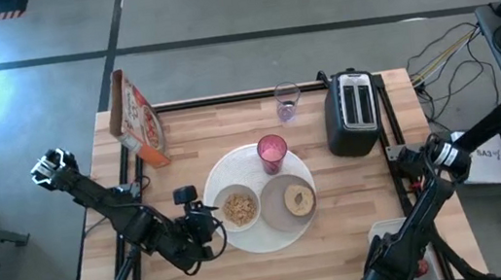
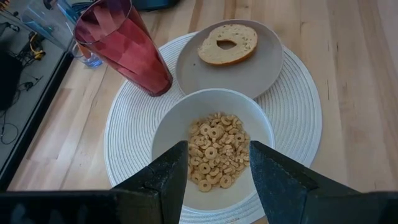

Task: Arrange a breakfast setting
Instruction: Put the red apple on the white table mat to the left of the red glass

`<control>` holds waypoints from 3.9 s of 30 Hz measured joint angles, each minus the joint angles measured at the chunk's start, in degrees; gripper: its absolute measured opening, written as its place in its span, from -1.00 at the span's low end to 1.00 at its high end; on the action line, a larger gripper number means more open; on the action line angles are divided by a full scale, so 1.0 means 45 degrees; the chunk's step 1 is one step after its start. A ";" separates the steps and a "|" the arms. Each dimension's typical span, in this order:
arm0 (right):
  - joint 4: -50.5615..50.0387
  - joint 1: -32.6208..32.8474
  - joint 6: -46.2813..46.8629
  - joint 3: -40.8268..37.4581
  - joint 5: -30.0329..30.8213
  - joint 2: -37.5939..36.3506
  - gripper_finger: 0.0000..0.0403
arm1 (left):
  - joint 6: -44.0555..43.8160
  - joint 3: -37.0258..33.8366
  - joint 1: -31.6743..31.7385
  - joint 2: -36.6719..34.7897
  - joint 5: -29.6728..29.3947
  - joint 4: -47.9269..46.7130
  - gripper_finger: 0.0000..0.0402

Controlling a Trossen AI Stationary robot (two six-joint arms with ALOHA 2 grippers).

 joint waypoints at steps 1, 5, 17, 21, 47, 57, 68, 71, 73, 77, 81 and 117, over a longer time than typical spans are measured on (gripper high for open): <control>0.0004 0.0004 -0.0095 -0.0004 0.0015 0.0000 0.02 | -0.0003 0.0000 0.0000 0.0000 0.0002 0.0000 -0.23; 0.0009 0.0000 -0.0354 -0.0046 0.0022 0.0058 0.02 | -0.0002 0.0000 0.0000 0.0000 -0.0002 0.0003 -0.23; 0.0274 -0.0005 -0.1983 -0.0678 0.0083 0.0053 0.02 | -0.0005 0.0000 0.0000 0.0000 0.0003 0.0005 -0.23; 0.0697 -0.0005 -0.2239 -0.0960 0.0088 0.0053 0.01 | 0.0000 0.0000 0.0000 0.0000 -0.0002 0.0005 -0.23; 0.1067 -0.0010 -0.2217 -0.0876 -0.0490 -0.0471 -0.66 | -0.0005 0.0000 0.0000 0.0000 0.0003 0.0004 -0.23; 0.1223 0.0016 -0.1165 -0.0327 0.2766 -0.2063 -0.67 | -0.0010 0.0000 0.0001 0.0000 0.0003 0.0044 -0.23; 0.0655 0.0010 0.0741 -0.0311 0.4912 -0.3617 -0.75 | -0.0010 0.0000 0.0002 0.0000 0.0003 0.0039 -0.23; 0.0608 0.0010 0.1744 -0.0381 0.4878 -0.3715 -0.76 | -0.0010 0.0000 0.0002 0.0000 0.0003 0.0039 -0.23; 0.0602 0.0010 0.2370 -0.0427 0.4859 -0.3663 -0.74 | -0.0010 0.0000 0.0000 0.0000 0.0003 0.0044 -0.23; 0.0996 0.0010 0.2561 -0.0432 0.4770 -0.3543 -0.61 | -0.0010 0.0000 0.0000 0.0000 0.0003 0.0044 -0.23; 0.1127 0.0010 0.1849 -0.0432 0.4770 -0.3252 -0.41 | -0.0010 0.0000 0.0005 0.0000 0.0003 0.0044 -0.23; 0.2460 0.0170 -0.0023 -0.0790 0.3289 -0.1631 0.24 | -0.0010 0.0000 0.0005 0.0000 0.0007 -0.0010 -0.23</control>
